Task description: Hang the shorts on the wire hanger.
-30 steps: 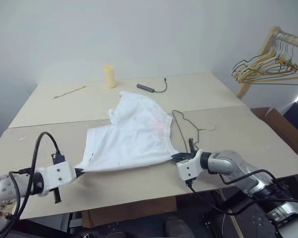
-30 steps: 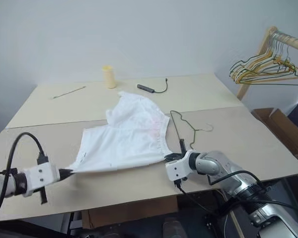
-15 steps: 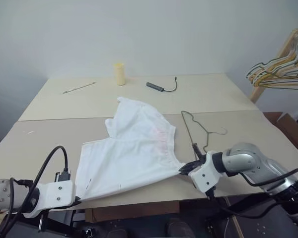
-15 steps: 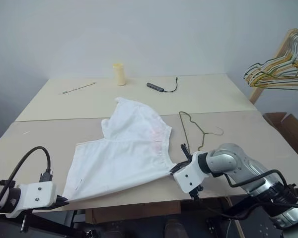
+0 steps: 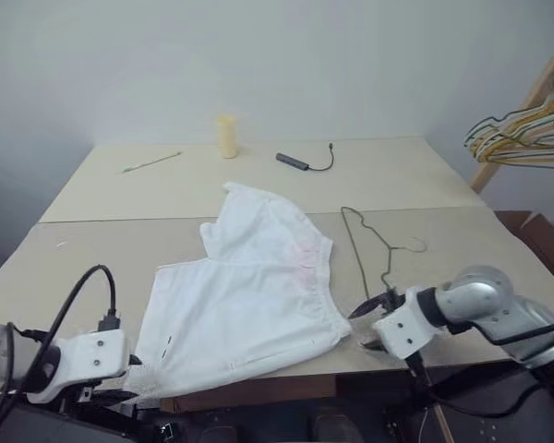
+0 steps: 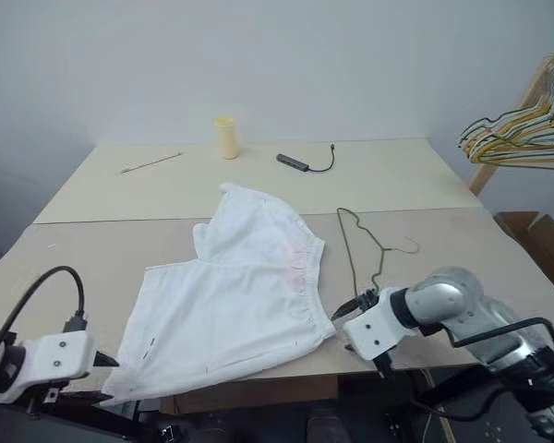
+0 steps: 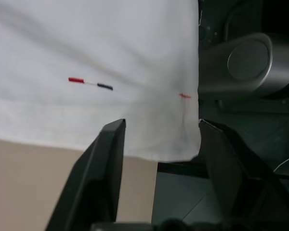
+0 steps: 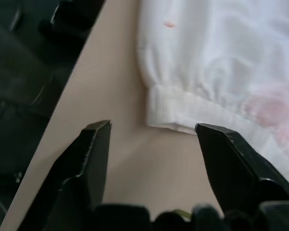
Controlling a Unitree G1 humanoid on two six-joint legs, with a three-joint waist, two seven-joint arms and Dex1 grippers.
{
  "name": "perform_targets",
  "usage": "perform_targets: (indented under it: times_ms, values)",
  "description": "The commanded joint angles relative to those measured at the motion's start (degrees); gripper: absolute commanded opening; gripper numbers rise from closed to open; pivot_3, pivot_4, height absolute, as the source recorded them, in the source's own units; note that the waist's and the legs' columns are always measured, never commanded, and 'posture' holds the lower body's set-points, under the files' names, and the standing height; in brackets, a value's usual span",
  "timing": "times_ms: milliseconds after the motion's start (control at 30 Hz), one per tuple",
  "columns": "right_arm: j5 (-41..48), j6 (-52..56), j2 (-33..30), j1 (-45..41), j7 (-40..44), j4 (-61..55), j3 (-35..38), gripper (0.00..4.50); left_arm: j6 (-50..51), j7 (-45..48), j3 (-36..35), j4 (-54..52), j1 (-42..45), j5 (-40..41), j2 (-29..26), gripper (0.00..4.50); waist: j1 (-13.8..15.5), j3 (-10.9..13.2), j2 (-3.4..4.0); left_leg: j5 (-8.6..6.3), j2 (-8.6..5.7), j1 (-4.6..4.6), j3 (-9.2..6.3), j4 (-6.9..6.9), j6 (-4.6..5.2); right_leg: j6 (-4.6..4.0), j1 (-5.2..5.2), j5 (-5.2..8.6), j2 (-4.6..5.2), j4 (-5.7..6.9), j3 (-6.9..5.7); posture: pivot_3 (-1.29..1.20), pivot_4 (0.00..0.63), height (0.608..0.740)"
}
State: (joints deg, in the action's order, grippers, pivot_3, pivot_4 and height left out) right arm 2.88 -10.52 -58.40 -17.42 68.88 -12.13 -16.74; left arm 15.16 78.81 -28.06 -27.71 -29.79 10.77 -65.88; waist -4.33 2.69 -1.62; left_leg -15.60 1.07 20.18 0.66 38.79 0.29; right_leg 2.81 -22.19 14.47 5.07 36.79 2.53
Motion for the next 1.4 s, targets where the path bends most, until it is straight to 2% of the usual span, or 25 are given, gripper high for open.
perform_targets:
  times_ms: [33,100,233,400,633,767,1100,1200,1400]
  values:
    - [1.7,12.7,5.5,-4.9,-8.5,0.8,5.8,4.50,1.5,-0.5,-3.4,-0.5,6.4,8.5,2.5,3.91,0.0,0.0,0.01,0.00,0.03,-0.02,0.00,0.00,0.00,0.06,0.01,0.03,-0.01,-0.01,0.00,-0.09,0.000,0.740]
    - [-0.3,20.4,9.3,-7.4,-13.4,3.4,6.8,4.50,3.6,-5.3,-2.7,-1.0,13.3,13.3,5.8,4.46,0.2,0.0,0.04,0.00,0.03,-0.01,0.01,0.06,-0.01,0.17,0.00,0.04,-0.01,0.02,0.00,-0.10,0.000,0.740]
    - [-1.1,42.9,18.8,-13.1,-25.1,9.3,9.0,4.50,7.9,-14.5,1.2,-2.5,25.6,19.2,12.0,4.46,0.4,-0.1,-0.05,0.01,-0.04,0.05,-0.07,0.09,-0.01,-0.14,0.03,-0.21,-0.01,0.05,0.00,-0.11,0.000,0.740]
    - [1.1,65.2,29.8,-18.2,-36.2,15.2,14.9,4.50,10.0,-17.5,5.7,-4.5,29.6,24.6,16.8,4.46,-0.3,-0.1,-0.01,-0.10,-0.12,0.26,-0.16,0.04,-0.14,-0.07,-0.15,-0.28,0.04,0.03,0.10,-0.12,0.000,0.740]
    - [0.9,72.0,35.9,-16.8,-42.2,14.4,13.8,4.50,10.5,-17.2,9.4,-4.3,32.4,27.8,17.6,4.46,-2.5,-0.2,0.07,-0.11,-0.21,0.92,-0.48,0.17,-0.17,-0.03,-0.78,-0.30,0.05,0.19,0.07,-0.13,0.000,0.740]
    - [1.6,74.1,38.2,-16.5,-44.3,15.8,14.7,4.50,10.9,-17.3,9.3,-3.7,33.9,31.1,18.3,4.46,-3.5,-0.2,0.08,-0.08,-0.22,0.92,-0.54,0.20,-0.18,-0.01,-0.80,-0.32,0.03,0.24,0.08,-0.13,0.000,0.740]
    - [3.7,76.4,40.0,-14.5,-45.0,20.9,14.1,4.50,10.4,-16.9,9.8,-4.9,31.5,29.8,16.7,4.46,-5.4,-0.2,0.08,-0.08,-0.21,0.84,-0.73,0.19,-0.18,0.01,-0.66,-0.32,0.00,0.21,0.10,-0.12,0.000,0.740]
    - [3.0,76.0,39.7,-14.1,-45.3,21.9,12.2,3.92,10.3,-17.2,9.6,-5.5,30.8,29.6,16.7,4.50,-5.4,-0.2,0.07,-0.09,-0.21,0.55,-0.74,0.17,-0.18,0.03,-0.27,-0.31,0.00,0.07,0.01,-0.12,0.000,0.740]
    - [0.8,76.4,39.1,-13.7,-47.0,23.1,9.4,1.89,9.6,-19.4,9.5,-6.9,30.0,28.3,17.1,4.50,-5.4,-0.5,-0.21,-0.10,-0.16,0.14,-0.73,0.09,-0.18,0.05,0.07,-0.29,-0.06,0.00,0.04,-0.11,0.000,0.740]
